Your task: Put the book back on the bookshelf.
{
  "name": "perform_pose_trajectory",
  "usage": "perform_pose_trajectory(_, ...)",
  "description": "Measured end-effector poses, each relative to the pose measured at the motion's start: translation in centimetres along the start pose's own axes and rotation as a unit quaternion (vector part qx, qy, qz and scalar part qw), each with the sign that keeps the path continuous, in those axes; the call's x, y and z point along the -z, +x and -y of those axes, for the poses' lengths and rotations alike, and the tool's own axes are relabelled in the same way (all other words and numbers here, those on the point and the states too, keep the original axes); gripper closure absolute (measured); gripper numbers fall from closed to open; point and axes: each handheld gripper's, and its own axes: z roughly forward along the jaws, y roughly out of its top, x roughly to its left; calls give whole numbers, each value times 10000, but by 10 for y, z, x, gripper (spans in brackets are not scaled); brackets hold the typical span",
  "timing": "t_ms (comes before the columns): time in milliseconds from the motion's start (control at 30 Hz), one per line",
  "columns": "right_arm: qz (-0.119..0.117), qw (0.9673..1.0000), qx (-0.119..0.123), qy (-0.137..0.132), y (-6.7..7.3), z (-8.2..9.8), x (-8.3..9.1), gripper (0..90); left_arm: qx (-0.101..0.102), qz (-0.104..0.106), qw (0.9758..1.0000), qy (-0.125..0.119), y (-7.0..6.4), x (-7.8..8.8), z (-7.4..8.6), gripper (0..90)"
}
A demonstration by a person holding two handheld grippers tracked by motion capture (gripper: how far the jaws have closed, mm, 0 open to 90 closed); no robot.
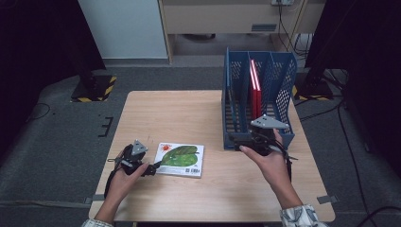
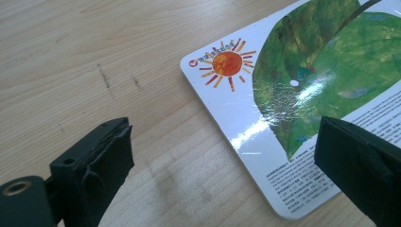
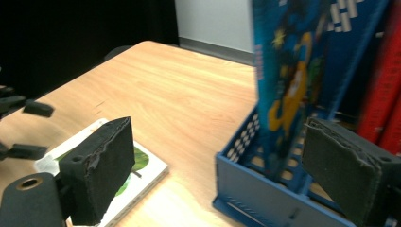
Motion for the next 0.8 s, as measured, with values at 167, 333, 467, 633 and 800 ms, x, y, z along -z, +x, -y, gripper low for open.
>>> perform_pose_trajectory(167, -212, 9997, 62, 48, 10, 7, -9, 90, -7, -5, 10000, -12, -1, -1, -1, 46)
perform_pose_trajectory(333, -401, 9989, 184, 167, 20, 15, -17, 85, -10, 47, 10000, -50, -3, -1, -2, 46)
perform_pose_trajectory(467, -518, 9979, 265, 268, 30, 19, -23, 88, -56, 66, 9999, -71, -5, -1, -4, 53)
perform_pose_trajectory(633, -670, 9959, 428, 421, 46, 31, -34, 111, -89, 107, 9999, -94, -7, -2, -5, 85)
perform_pose_trajectory(800, -783, 9940, 499, 576, 61, 41, -46, 144, -110, 110, 9997, -163, -7, -3, -6, 111)
